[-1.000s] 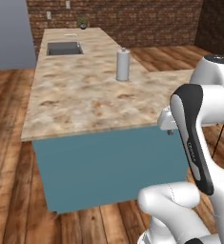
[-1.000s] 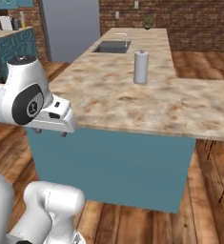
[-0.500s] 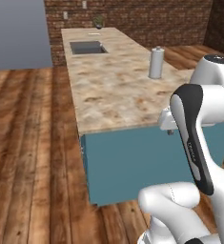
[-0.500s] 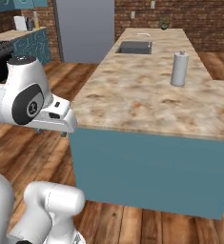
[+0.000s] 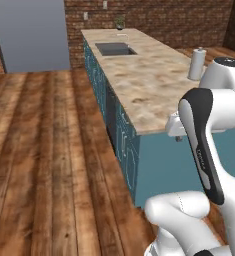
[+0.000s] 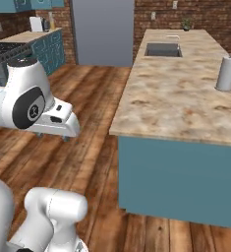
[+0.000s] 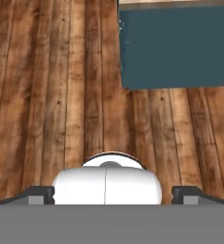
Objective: There is a tray on the dining counter. Grab the cup, mug, and pitcher and place them on the tray. The pitcher may be placed next to the tray if it cannot fit the tray.
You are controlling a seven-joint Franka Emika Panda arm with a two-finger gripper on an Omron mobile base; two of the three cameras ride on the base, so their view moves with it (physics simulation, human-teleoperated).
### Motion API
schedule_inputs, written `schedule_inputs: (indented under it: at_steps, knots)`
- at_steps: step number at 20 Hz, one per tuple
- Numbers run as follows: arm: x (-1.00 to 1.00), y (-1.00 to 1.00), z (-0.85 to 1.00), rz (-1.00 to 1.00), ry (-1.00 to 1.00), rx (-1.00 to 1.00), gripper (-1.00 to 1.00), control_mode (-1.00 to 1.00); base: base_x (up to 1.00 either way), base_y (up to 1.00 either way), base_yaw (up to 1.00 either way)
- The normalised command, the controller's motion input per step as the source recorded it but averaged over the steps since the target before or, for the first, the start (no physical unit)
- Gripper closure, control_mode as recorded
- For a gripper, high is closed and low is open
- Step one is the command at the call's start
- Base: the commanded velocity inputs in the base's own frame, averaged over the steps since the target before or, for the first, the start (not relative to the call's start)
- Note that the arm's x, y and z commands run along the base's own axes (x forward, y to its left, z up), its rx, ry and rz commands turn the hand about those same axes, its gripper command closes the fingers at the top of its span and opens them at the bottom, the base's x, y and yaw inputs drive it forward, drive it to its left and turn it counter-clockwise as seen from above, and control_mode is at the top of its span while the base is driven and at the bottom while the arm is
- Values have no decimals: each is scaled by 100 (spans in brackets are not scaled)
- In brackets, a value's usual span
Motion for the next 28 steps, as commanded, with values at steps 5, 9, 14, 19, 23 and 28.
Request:
schedule_inputs:
  at_steps: [5,9,14,19,23,28]
  knots:
    - [0,0,0,0,0,0,-100,100,22,100,0]
    - [0,0,0,0,0,0,-100,100,25,100,0]
    - [0,0,0,0,0,0,-100,100,86,100,0]
    - [0,0,0,0,0,0,-100,100,100,95,-8]
    - [0,0,0,0,0,0,-100,100,100,98,-7]
    - [0,0,0,0,0,0,-100,100,100,24,-4]
